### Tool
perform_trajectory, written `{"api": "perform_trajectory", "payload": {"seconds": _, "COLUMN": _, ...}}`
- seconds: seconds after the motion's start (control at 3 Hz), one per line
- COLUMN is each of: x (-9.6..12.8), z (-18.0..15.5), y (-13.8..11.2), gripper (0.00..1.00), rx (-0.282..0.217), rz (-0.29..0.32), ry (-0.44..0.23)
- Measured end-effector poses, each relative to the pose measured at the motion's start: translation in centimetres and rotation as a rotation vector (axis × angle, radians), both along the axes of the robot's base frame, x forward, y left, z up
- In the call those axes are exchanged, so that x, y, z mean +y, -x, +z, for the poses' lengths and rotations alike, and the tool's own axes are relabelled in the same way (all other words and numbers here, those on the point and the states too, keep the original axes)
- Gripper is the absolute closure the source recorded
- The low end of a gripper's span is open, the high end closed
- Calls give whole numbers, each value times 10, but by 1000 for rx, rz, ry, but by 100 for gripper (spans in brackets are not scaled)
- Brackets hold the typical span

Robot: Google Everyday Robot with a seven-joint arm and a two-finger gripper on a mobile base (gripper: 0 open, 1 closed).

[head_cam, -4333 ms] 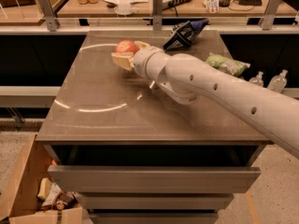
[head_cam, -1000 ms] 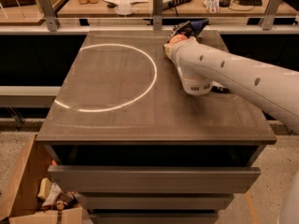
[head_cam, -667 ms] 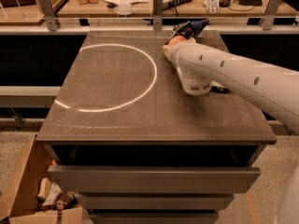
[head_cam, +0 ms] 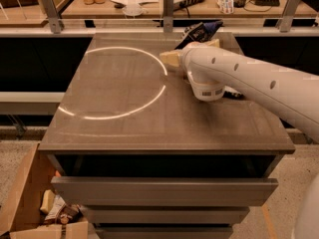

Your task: Move apple near blue chip bag

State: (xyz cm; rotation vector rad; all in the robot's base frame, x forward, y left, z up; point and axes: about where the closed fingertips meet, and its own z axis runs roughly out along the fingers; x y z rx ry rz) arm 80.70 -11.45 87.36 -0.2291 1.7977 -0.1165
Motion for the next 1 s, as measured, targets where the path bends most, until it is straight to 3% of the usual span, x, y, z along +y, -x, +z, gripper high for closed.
{"api": "perform_trajectory", "payload": {"seconds": 0.33, "x": -25, "z": 22, "y": 24, "gripper": 0, "rx": -14, "rz": -36, "ry": 42}}
{"api": "perform_trajectory", "payload": {"seconds": 0.67, "x": -38, "z": 55, "y": 79, "gripper": 0, "rx": -27, "rz": -94, "ry": 65}}
{"api": "perform_trajectory", "payload": {"seconds": 1.0, "x": -39, "z": 70, "y": 115, "gripper": 0, "rx": -17, "rz": -128, "ry": 56}}
